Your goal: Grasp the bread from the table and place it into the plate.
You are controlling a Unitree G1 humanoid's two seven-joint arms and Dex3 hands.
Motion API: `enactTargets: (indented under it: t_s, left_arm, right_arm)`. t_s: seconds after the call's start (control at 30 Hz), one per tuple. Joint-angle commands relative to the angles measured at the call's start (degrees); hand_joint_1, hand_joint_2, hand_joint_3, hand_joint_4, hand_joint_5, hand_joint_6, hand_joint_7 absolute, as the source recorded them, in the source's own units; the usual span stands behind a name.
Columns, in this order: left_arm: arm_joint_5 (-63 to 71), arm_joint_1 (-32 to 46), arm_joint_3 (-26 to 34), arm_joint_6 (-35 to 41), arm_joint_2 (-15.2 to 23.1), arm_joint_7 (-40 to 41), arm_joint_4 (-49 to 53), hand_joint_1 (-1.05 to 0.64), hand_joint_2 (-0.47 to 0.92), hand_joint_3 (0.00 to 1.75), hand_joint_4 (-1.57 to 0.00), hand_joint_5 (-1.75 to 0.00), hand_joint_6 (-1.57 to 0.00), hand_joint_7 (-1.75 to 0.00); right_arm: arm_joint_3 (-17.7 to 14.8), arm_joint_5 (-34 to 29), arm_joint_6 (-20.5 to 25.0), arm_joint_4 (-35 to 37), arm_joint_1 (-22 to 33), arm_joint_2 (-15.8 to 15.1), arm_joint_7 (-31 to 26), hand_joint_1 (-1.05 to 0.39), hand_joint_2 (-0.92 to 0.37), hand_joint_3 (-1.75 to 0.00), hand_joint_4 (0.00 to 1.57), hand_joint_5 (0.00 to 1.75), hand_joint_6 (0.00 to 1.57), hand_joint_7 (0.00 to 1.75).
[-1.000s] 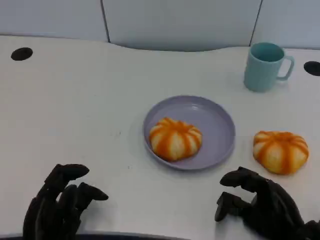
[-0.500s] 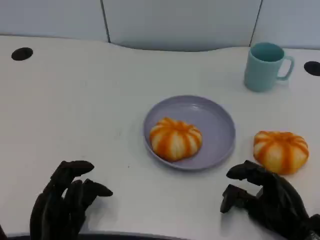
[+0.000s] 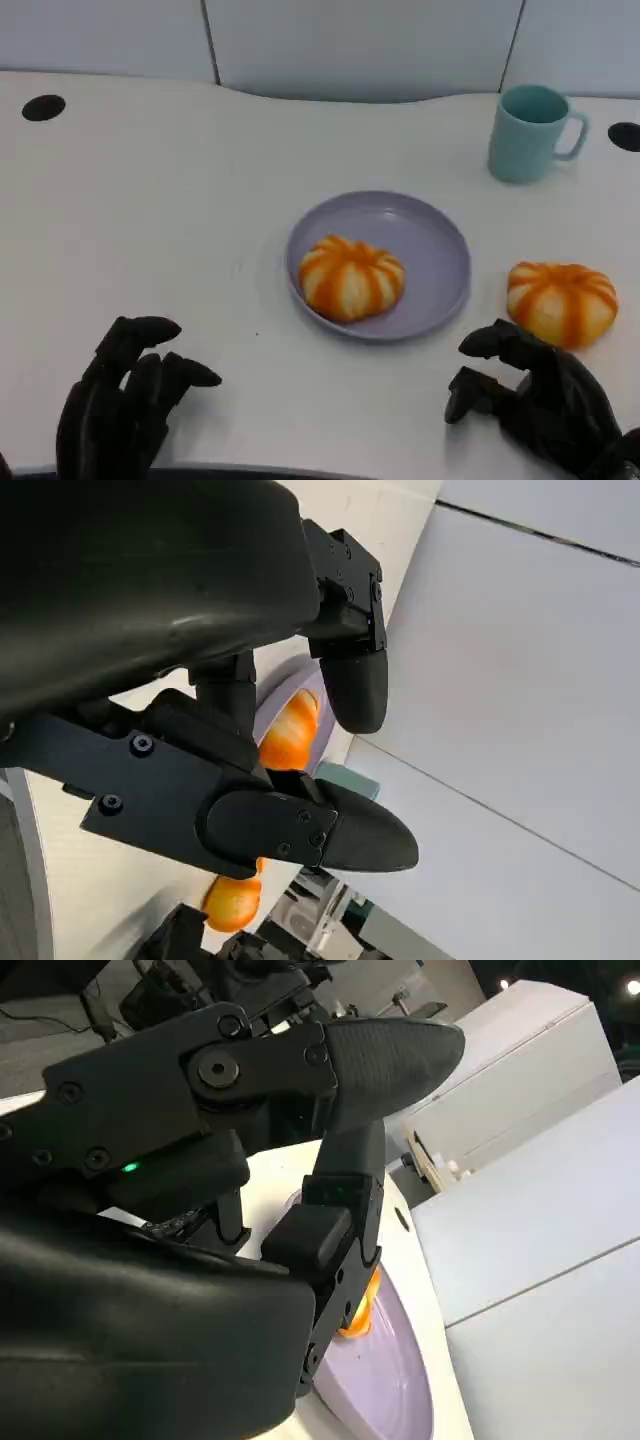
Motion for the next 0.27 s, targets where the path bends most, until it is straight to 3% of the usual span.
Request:
enactTargets:
  t_s: [0.03,0.27]
  left_arm:
    - [0.0,0.1,0.4,0.2,0.6,0.1,0.0,-0.85,0.92,0.22,-0.31,-1.75,-0.19,-1.58]
    - [0.5,0.5,0.1,0.1,0.8,-0.4,-0.4,-0.84,0.92,0.27,-0.32,-1.75,-0.19,-1.56]
  right_arm:
    - [0.0,-1.0,1.5,0.9,2.5,-0.9,-1.3,-0.47,-0.92,-0.31,0.77,1.30,0.81,0.79]
    - [0.7,-1.9,0.6,-0.3,3.3,-0.8,-1.7,-0.49,-0.92,-0.32,0.78,1.31,0.81,0.82]
